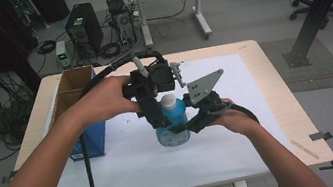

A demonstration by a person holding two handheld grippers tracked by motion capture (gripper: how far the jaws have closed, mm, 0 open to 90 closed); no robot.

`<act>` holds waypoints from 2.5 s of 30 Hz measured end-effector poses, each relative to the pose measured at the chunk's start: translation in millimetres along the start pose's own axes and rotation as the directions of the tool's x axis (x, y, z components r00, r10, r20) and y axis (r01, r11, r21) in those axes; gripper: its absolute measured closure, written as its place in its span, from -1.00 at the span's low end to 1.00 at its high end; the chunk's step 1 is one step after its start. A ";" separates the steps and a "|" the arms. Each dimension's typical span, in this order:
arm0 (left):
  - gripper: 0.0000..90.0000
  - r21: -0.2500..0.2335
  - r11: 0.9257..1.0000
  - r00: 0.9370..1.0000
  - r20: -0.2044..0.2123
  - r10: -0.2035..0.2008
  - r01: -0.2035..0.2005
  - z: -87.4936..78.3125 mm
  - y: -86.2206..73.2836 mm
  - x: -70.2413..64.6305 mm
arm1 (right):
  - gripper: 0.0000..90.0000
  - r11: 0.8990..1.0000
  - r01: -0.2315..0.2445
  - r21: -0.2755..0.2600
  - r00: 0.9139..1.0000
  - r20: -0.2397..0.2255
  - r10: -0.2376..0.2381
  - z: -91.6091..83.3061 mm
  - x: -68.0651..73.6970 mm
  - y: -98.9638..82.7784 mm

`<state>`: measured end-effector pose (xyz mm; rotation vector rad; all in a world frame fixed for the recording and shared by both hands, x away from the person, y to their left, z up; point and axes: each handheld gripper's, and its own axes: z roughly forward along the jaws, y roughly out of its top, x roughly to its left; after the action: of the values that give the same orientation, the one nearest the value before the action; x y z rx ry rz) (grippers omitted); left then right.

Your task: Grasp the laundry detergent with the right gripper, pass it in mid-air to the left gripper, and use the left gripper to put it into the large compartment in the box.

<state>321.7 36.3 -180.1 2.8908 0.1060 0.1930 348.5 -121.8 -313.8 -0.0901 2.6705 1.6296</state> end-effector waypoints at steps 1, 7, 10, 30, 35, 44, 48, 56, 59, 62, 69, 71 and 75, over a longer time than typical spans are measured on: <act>-0.85 -0.002 1.000 1.000 0.005 -0.002 0.003 0.6 0.2 0.2 | 0.00 1.000 0.000 0.000 1.000 0.000 0.000 0.0 0.1 0.1; -0.85 -0.004 1.000 1.000 0.005 0.000 0.000 4.0 1.1 1.2 | 0.00 1.000 -0.001 0.004 1.000 -0.002 0.001 0.3 0.3 0.0; -0.85 -0.002 1.000 1.000 0.007 -0.001 0.001 6.0 1.5 1.5 | 0.00 1.000 -0.002 0.005 1.000 -0.002 0.002 0.7 0.1 0.1; -0.77 0.019 1.000 1.000 -0.003 0.013 -0.013 17.6 3.1 -0.1 | 0.00 1.000 0.000 0.010 1.000 -0.009 0.000 4.3 0.5 0.8; -0.75 0.022 1.000 1.000 -0.005 0.010 -0.010 18.4 3.9 0.7 | 0.00 1.000 0.002 0.009 1.000 -0.008 -0.002 3.4 0.6 1.0; -0.64 0.025 1.000 1.000 0.001 -0.004 0.003 20.0 2.5 1.6 | 0.00 1.000 0.001 0.005 1.000 -0.007 -0.001 3.3 0.5 1.1; -0.60 0.025 1.000 1.000 0.004 -0.006 0.006 20.4 2.2 2.0 | 0.00 1.000 0.000 0.007 1.000 -0.007 0.000 4.0 0.3 1.0; -0.55 0.031 1.000 1.000 0.004 -0.001 0.001 21.3 3.2 1.4 | 0.00 1.000 0.002 0.006 1.000 -0.008 -0.002 4.8 -0.1 1.0; -0.51 0.035 0.999 1.000 0.007 0.000 0.000 21.9 3.8 1.2 | 0.00 1.000 0.001 0.007 1.000 -0.006 -0.001 4.4 -0.1 0.9; -0.45 0.031 1.000 1.000 0.004 0.000 0.000 21.7 4.1 1.2 | 0.00 1.000 -0.001 0.005 1.000 -0.006 0.001 3.7 0.0 0.9; -0.37 0.035 0.999 1.000 0.004 0.004 -0.005 22.7 5.7 0.5 | 0.00 1.000 0.003 0.001 1.000 -0.004 -0.003 2.8 0.1 1.7; -0.34 0.030 1.000 1.000 0.004 0.006 -0.006 22.3 6.0 0.5 | 0.00 1.000 0.001 0.003 1.000 -0.004 -0.001 2.9 0.4 1.8; -0.25 0.031 0.999 1.000 0.008 0.007 -0.008 22.0 5.9 0.5 | 0.00 1.000 0.003 0.003 1.000 -0.004 -0.003 2.6 0.1 1.6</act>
<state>325.6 25.5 -199.7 2.9229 0.0974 0.1826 348.3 -118.8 -313.6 -0.0971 2.6740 1.6264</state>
